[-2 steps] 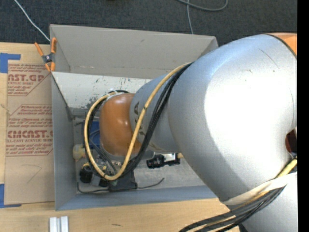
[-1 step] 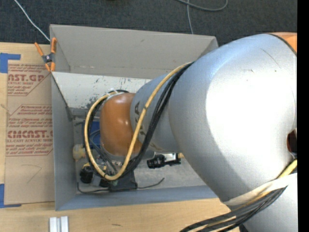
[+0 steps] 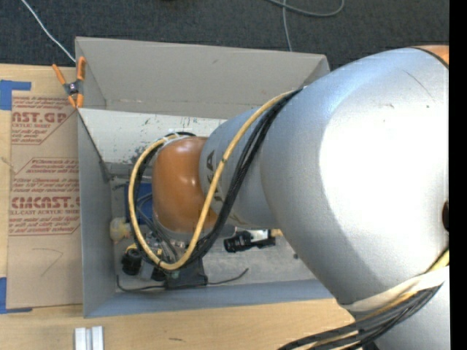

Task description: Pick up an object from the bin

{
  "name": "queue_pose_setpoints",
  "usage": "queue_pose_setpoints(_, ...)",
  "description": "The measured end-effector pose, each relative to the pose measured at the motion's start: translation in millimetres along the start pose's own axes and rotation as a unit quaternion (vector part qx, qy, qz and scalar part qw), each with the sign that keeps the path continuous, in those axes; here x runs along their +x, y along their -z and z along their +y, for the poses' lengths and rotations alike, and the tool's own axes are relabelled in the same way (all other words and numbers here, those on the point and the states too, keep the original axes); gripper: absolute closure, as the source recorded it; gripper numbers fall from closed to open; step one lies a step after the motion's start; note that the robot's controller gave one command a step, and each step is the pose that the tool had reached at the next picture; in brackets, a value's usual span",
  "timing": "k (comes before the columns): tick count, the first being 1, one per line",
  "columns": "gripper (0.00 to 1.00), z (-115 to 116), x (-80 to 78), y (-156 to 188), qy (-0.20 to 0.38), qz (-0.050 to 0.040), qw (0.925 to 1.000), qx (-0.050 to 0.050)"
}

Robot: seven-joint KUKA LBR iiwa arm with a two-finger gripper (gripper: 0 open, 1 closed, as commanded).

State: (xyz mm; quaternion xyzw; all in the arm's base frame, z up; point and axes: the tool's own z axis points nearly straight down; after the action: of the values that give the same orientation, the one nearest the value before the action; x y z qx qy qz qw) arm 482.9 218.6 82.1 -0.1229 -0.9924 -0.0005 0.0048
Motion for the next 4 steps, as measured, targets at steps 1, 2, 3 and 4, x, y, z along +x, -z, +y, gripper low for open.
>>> queue_pose_setpoints(1, 1.0, 0.7, -0.5, 9.8, 0.0, -0.0012, 1.0, -0.001)
queue_pose_setpoints(2, 1.0, 1.0, -0.6, 14.5, 0.0, -0.0014, 1.0, -0.001)
queue_pose_setpoints(3, 1.0, -0.2, 1.2, 23.5, 0.0, 0.0021, 1.0, 0.001)
queue_pose_setpoints(4, 1.0, 0.2, 1.1, 43.8, 0.0, 0.0011, 1.0, 0.0)
